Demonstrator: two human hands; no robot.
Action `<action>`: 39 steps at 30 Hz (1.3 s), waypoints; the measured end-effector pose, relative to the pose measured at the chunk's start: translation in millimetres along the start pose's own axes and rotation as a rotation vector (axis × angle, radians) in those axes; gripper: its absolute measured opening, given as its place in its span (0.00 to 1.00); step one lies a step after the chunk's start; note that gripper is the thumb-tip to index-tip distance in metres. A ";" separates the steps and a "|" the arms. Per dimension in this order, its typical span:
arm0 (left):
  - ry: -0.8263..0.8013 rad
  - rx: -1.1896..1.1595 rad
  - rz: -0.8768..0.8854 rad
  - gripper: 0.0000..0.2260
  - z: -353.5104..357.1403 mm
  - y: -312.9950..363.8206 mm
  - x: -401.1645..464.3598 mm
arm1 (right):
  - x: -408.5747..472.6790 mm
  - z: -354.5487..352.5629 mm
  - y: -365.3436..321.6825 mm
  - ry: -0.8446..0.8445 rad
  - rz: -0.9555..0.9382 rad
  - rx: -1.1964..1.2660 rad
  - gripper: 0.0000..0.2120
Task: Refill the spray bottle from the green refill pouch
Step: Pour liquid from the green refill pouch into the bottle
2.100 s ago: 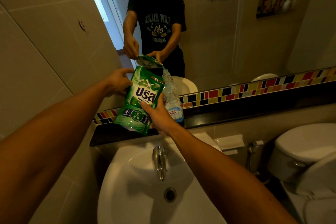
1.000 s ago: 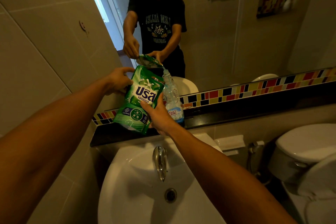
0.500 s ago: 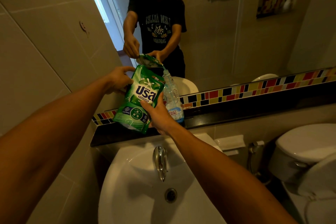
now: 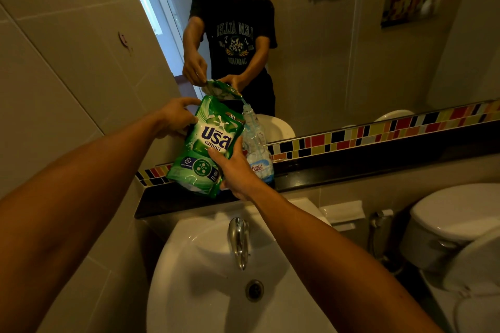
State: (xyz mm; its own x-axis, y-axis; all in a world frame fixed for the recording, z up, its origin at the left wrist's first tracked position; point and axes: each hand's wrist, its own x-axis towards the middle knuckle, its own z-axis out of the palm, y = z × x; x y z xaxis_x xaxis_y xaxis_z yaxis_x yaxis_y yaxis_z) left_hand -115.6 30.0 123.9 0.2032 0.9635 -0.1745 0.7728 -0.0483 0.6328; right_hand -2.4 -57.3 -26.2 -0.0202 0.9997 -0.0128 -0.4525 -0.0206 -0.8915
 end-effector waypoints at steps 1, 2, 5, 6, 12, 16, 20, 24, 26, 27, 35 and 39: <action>-0.002 0.006 -0.002 0.26 -0.7 0.0 0.3 | -0.1 0.4 -0.1 -0.002 -0.001 -0.001 0.47; -0.004 0.008 -0.004 0.26 -1.2 0.3 0.3 | -0.4 0.9 -0.2 -0.004 -0.002 -0.002 0.47; -0.009 0.010 -0.004 0.26 -1.7 0.8 0.4 | -1.2 1.7 -0.6 -0.003 -0.001 0.001 0.46; -0.010 0.012 -0.004 0.26 -1.9 0.7 0.7 | -1.2 1.7 -0.6 -0.004 0.000 0.003 0.46; -0.014 0.005 0.000 0.26 -1.7 1.0 1.8 | 0.6 2.0 -0.1 -0.005 0.017 0.022 0.47; -0.015 0.002 0.001 0.26 -3.3 1.1 2.4 | -0.3 1.6 -0.6 -0.015 0.024 0.023 0.46; -0.020 0.004 0.003 0.26 -4.5 2.2 2.7 | -0.2 1.2 -0.8 -0.007 0.022 0.013 0.46; -0.023 0.007 0.002 0.26 -4.2 3.2 2.4 | -0.4 1.7 -0.9 -0.010 0.029 0.002 0.46; -0.019 0.006 0.000 0.25 -3.7 4.2 1.7 | -0.1 1.7 -0.5 -0.010 0.026 0.011 0.47; -0.015 0.004 -0.001 0.25 -3.6 4.5 1.7 | 0.2 1.8 -0.2 -0.010 0.025 0.016 0.47; -0.029 0.029 -0.006 0.26 -6.6 6.7 2.4 | 0.2 3.0 -0.4 -0.008 0.028 0.022 0.48; -0.030 0.035 -0.010 0.26 -7.2 8.2 1.9 | 0.5 3.1 -1.0 -0.017 0.033 0.029 0.48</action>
State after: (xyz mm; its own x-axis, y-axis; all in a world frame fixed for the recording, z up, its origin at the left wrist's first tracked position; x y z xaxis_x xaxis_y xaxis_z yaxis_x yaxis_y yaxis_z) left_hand -113.2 33.3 134.2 0.2129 0.9557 -0.2031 0.7952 -0.0487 0.6044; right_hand -4.7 -56.9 -23.9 -0.0506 0.9981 -0.0344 -0.4768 -0.0544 -0.8773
